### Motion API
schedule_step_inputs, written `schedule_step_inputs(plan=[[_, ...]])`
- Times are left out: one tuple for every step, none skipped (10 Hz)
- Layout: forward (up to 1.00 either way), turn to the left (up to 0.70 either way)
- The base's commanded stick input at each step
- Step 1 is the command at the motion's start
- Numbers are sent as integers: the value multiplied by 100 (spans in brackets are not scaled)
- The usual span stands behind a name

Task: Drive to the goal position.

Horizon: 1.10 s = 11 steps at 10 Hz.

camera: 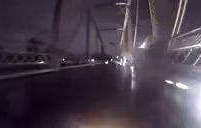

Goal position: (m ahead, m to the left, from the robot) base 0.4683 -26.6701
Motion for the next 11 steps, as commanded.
schedule_step_inputs(plan=[[100,0],[100,0],[100,0],[100,0],[100,0],[100,0],[100,0],[100,0],[100,0],[100,0],[100,0]])
